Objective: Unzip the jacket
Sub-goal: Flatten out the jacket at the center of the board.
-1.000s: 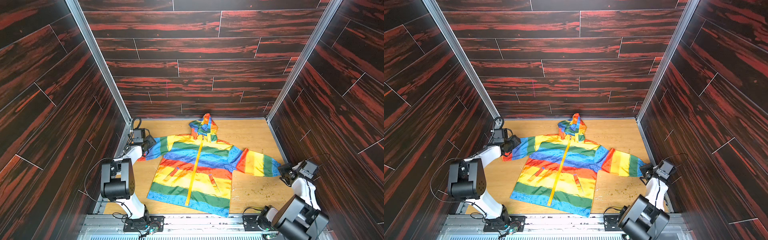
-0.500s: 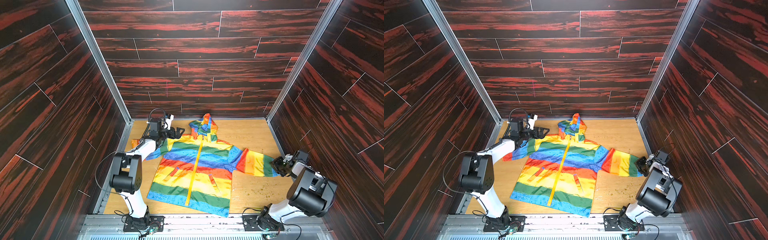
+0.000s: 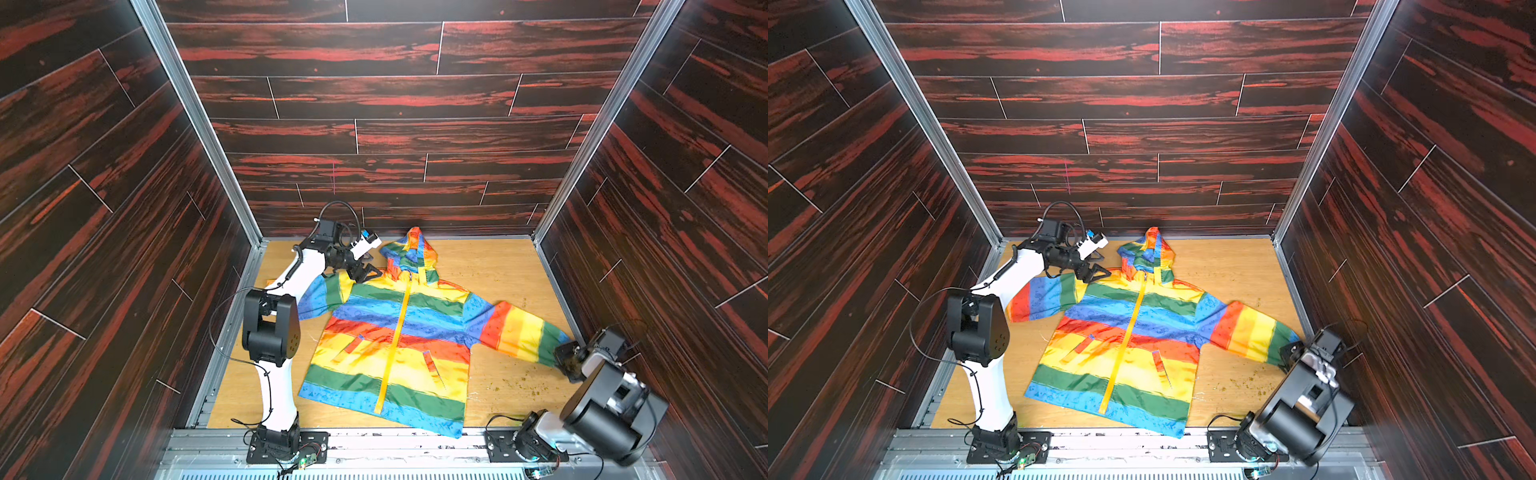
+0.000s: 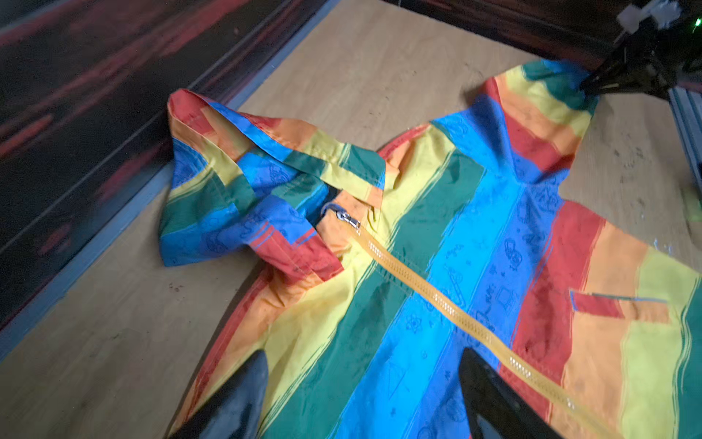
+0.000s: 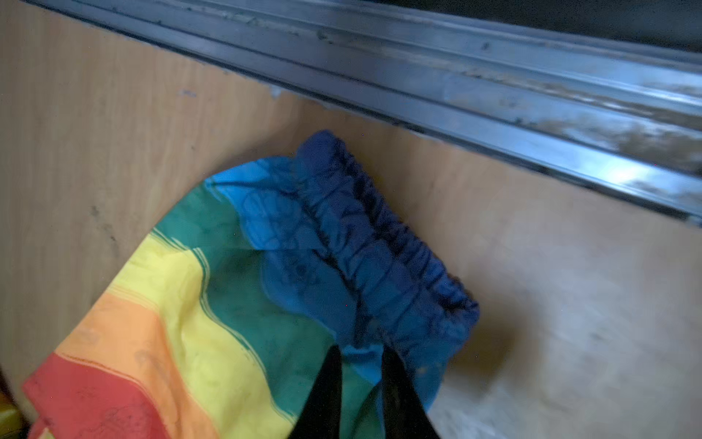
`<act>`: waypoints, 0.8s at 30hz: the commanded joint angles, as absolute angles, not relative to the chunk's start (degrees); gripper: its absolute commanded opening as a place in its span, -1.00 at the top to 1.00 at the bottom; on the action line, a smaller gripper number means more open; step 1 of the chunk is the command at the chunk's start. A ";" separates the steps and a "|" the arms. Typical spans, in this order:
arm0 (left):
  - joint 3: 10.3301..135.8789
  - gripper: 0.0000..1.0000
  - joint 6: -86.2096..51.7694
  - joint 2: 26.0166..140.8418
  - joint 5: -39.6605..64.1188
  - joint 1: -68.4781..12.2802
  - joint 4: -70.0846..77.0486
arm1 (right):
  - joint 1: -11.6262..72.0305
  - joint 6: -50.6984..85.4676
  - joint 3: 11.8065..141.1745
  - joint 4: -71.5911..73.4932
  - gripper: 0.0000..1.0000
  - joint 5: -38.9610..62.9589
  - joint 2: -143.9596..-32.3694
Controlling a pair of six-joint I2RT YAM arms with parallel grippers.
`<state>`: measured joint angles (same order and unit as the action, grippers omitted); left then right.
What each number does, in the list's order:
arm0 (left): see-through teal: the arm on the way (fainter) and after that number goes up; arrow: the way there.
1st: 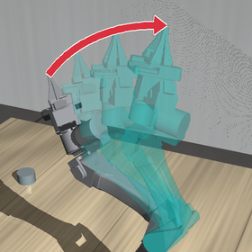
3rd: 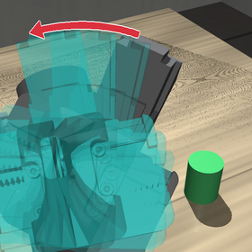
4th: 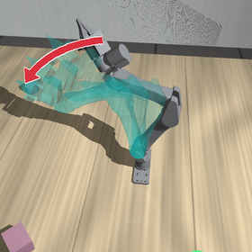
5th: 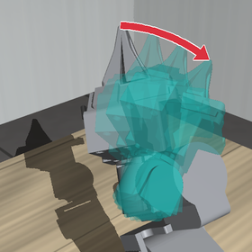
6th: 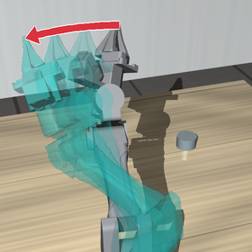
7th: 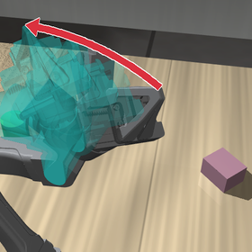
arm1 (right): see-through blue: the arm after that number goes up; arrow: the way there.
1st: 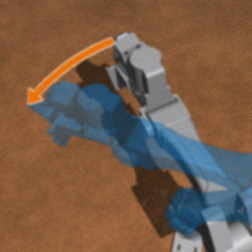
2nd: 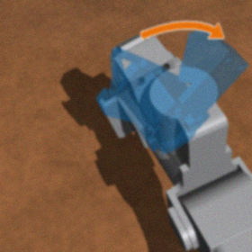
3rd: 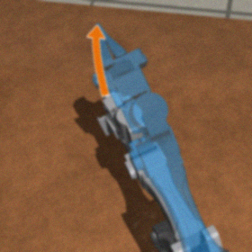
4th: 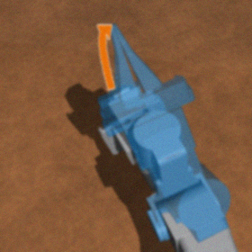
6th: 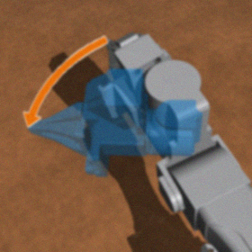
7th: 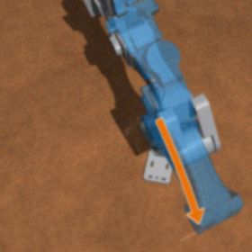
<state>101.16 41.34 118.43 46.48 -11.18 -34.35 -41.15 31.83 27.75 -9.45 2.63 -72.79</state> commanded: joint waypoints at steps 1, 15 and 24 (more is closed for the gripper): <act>106.34 -0.56 52.19 122.16 47.43 -12.38 -47.41 | -40.47 33.45 25.02 -10.72 0.62 -0.20 -63.30; 126.05 -0.65 54.08 136.72 46.29 -19.35 -53.07 | -26.94 21.50 31.41 -11.68 0.33 17.96 -47.40; 142.19 -0.75 49.88 148.72 36.77 -22.59 -49.37 | -17.07 20.04 35.70 -13.51 0.34 18.98 -48.79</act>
<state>137.16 50.83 145.53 40.05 -22.94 -49.12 -19.40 21.67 34.35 -11.46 17.67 -48.29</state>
